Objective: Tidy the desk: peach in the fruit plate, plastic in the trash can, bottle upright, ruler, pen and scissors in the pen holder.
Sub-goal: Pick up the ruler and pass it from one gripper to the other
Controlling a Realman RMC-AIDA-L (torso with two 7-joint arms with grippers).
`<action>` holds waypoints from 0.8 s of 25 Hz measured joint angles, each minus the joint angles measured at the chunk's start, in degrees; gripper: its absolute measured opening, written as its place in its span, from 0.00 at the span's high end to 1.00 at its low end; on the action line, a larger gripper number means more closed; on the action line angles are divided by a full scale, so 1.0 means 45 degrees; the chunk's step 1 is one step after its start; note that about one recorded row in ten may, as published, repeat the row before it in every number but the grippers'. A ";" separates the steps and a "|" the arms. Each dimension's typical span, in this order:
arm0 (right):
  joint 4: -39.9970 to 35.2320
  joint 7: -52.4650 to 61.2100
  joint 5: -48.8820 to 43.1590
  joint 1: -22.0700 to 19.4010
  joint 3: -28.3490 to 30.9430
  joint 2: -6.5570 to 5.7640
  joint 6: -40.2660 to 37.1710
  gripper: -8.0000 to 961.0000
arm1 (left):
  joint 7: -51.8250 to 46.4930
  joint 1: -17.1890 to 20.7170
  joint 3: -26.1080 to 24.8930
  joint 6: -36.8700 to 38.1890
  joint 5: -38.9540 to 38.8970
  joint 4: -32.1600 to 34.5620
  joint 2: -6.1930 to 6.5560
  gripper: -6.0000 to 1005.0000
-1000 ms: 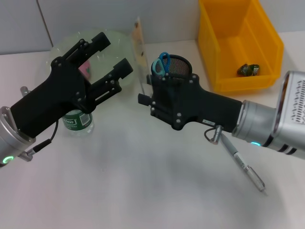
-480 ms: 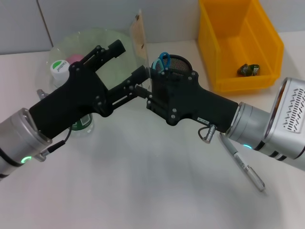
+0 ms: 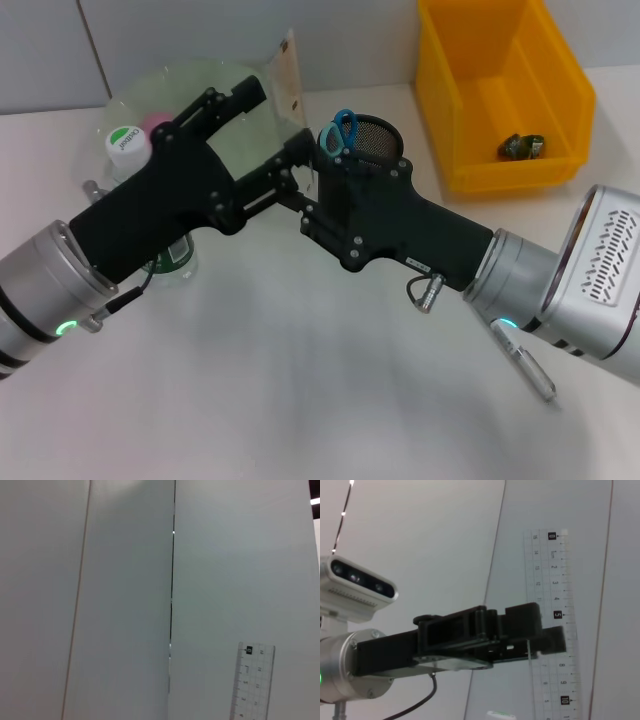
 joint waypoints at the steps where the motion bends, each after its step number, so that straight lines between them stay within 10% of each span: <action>1: 0.0082 -0.0058 0.0000 -0.0024 0.0096 0.0000 -0.0005 0.59 | 0.0000 0.0000 0.0000 0.0000 0.0000 0.0000 0.0000 0.22; 20: 0.1003 -0.0825 -0.0134 -0.0145 0.1032 0.0000 -0.0047 0.59 | 0.0607 0.0020 0.1236 -0.0654 -0.0925 0.0130 0.0001 0.22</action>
